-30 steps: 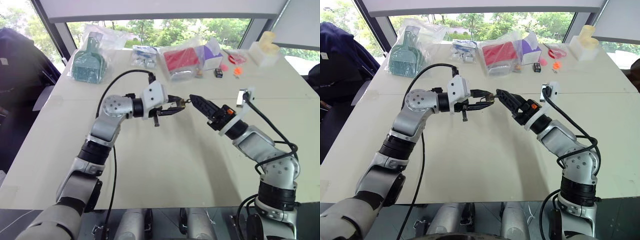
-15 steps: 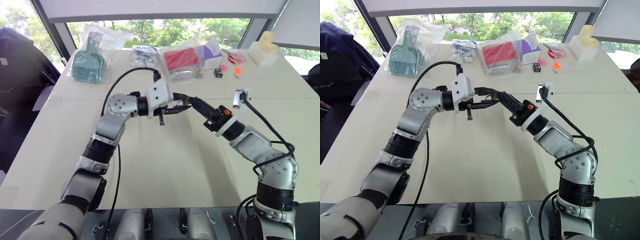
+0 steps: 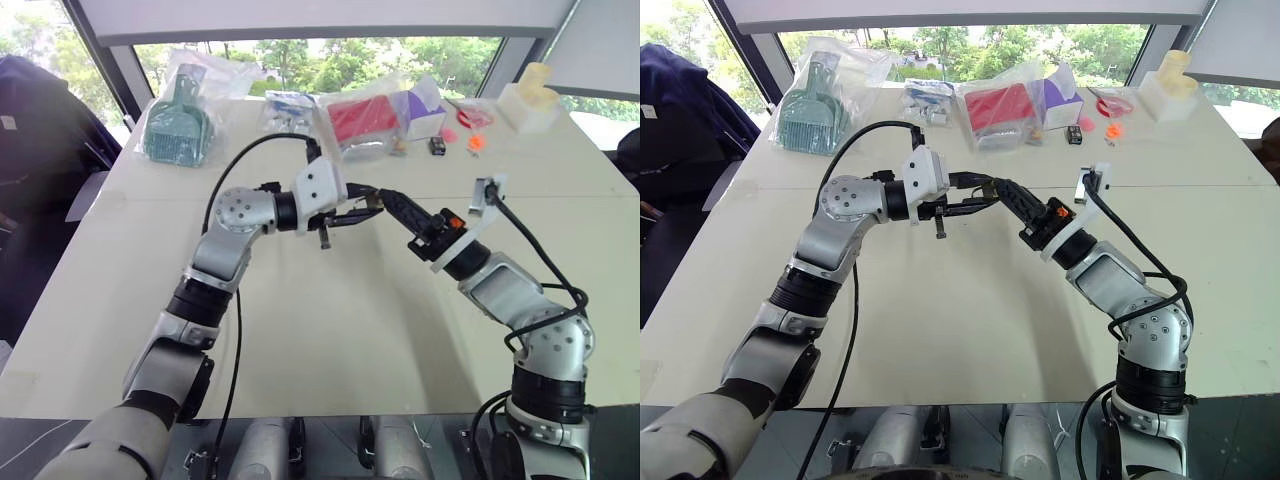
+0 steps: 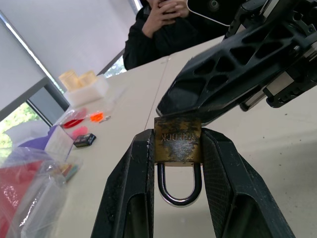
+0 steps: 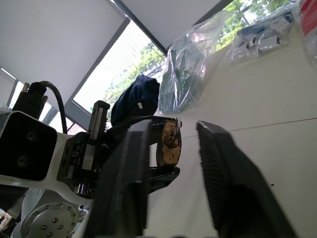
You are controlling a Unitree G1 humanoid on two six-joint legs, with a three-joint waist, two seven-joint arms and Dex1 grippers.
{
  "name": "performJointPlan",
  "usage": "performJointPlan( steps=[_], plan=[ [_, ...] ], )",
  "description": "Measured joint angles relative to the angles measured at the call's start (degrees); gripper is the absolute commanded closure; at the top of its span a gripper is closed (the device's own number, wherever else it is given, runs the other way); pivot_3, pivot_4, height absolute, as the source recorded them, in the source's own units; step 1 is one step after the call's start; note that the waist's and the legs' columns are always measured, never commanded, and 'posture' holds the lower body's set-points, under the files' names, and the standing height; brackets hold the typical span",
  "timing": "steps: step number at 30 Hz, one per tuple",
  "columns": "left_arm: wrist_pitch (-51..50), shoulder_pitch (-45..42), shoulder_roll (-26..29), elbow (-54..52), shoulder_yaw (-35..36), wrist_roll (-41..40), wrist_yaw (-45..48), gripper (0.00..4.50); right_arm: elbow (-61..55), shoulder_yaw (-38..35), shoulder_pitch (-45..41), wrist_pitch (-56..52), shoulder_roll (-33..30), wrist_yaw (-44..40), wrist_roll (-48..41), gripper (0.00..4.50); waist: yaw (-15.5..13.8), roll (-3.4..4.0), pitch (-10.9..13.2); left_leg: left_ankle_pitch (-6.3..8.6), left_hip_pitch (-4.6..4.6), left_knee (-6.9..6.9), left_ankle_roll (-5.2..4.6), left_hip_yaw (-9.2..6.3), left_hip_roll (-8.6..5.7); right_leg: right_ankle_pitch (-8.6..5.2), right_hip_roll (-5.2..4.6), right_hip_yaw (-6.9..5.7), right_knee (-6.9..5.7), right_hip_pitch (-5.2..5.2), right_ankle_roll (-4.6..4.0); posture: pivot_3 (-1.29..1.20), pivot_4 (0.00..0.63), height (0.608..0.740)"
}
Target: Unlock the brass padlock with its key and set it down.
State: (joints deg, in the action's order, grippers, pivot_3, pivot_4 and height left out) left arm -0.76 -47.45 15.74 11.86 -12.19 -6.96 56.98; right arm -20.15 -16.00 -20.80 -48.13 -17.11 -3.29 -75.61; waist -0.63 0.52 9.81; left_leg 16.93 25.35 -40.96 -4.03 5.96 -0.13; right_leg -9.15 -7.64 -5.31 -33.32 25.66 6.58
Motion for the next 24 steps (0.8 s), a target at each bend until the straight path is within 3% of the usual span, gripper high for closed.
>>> performJointPlan(
  steps=[1, 12, 16, 20, 24],
  plan=[
    [0.0, 0.0, 0.0, 0.0, 0.0, 0.0, -0.1, 3.72, 0.0, 0.0, 0.0, 0.1, 0.0, 0.0, 0.0, 0.97, 0.0, 0.0, 0.0, 0.0, 0.0, 0.0, 0.0, 0.0, 0.0, 0.0, 0.0, 0.0, 0.0, 0.0, 0.0, 0.0, 0.15, 0.735],
    [0.1, 0.0, 0.2, 0.0, 0.0, 0.0, -0.5, 3.72, 0.1, -0.1, 0.0, 0.6, -0.3, 0.1, -0.6, 0.97, 0.0, 0.0, 0.0, 0.0, 0.0, 0.0, 0.0, 0.0, 0.0, 0.0, 0.0, 0.0, 0.0, 0.0, 0.0, 0.0, 0.15, 0.735],
    [0.1, 0.0, 0.4, 0.0, 0.0, 0.0, -0.6, 3.72, 0.1, -0.1, 0.0, 1.1, -0.3, 0.3, -1.2, 2.23, 0.0, 0.0, 0.0, 0.0, 0.0, 0.0, -0.01, 0.0, 0.0, 0.0, 0.0, 0.0, 0.0, 0.0, 0.0, 0.0, 0.15, 0.735],
    [0.2, 0.0, 0.5, 0.0, 0.0, 0.0, -0.7, 3.72, 0.1, -0.1, 0.0, 1.2, -0.3, 0.8, -1.4, 4.42, 0.0, 0.0, 0.0, 0.0, 0.0, 0.0, 0.0, 0.0, 0.0, 0.0, 0.0, 0.0, 0.0, 0.0, 0.0, 0.0, 0.15, 0.735],
    [1.3, 0.0, 0.6, 0.0, 0.0, 0.2, -0.9, 3.72, 0.1, 0.0, 0.0, 1.3, -0.3, 1.2, -1.7, 4.47, 0.0, 0.0, 0.0, 0.0, 0.0, 0.0, 0.0, 0.0, 0.0, 0.0, 0.0, 0.0, 0.01, 0.0, 0.0, 0.0, 0.15, 0.735]
  ],
)
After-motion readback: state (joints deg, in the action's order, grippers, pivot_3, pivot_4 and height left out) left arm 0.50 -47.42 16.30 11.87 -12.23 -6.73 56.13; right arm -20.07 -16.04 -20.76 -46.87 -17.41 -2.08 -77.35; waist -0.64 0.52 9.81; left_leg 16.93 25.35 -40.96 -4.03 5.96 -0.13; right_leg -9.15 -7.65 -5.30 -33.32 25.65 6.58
